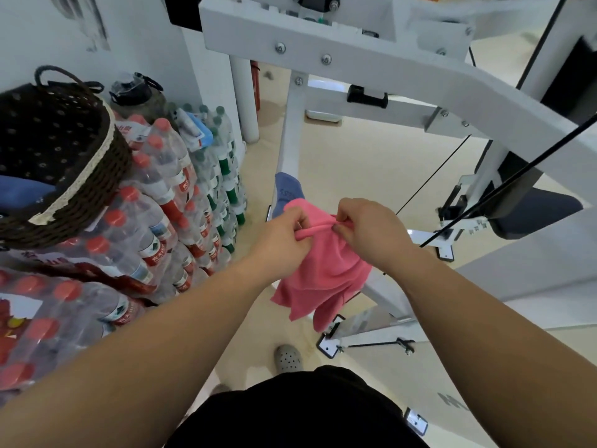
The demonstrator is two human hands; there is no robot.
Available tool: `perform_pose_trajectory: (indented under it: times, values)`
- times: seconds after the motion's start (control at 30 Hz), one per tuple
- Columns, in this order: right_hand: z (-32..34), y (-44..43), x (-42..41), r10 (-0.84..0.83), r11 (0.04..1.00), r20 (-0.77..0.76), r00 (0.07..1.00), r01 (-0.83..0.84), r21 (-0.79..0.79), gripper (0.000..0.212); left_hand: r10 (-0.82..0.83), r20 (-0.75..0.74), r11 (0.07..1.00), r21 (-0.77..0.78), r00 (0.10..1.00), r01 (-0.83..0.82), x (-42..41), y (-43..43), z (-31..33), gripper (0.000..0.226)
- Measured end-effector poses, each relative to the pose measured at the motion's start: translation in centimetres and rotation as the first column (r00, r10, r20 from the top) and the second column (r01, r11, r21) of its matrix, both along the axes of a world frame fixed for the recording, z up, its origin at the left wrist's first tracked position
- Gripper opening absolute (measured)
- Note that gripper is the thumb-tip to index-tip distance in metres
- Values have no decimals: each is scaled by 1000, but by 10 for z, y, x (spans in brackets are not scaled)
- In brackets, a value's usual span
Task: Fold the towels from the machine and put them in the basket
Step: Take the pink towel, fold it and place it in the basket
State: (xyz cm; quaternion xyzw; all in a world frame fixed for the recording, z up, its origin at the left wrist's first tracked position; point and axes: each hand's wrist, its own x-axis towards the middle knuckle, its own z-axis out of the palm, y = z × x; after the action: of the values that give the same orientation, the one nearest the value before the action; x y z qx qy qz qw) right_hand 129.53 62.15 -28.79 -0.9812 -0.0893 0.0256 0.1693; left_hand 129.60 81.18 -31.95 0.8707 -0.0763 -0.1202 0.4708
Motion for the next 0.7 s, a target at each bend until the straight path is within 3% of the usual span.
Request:
perform_pose_trajectory:
  times: [0.2,0.37,0.57,0.7]
  values:
    - [0,0,6,-209,976,70,975,204,82,17,95,-94,994,63,991,-89,3,7,-13,9]
    - [33,4,9,-312,937,188,931,268,225,17,188,-242,967,-122,952,-222,12,10,-14,14]
    - [78,17,16,-295,921,291,910,190,340,16,167,-288,903,-338,943,-263,17,8,1,10]
    - [99,19,20,-168,971,213,962,125,203,19,183,-267,834,-467,946,-293,14,21,24,7]
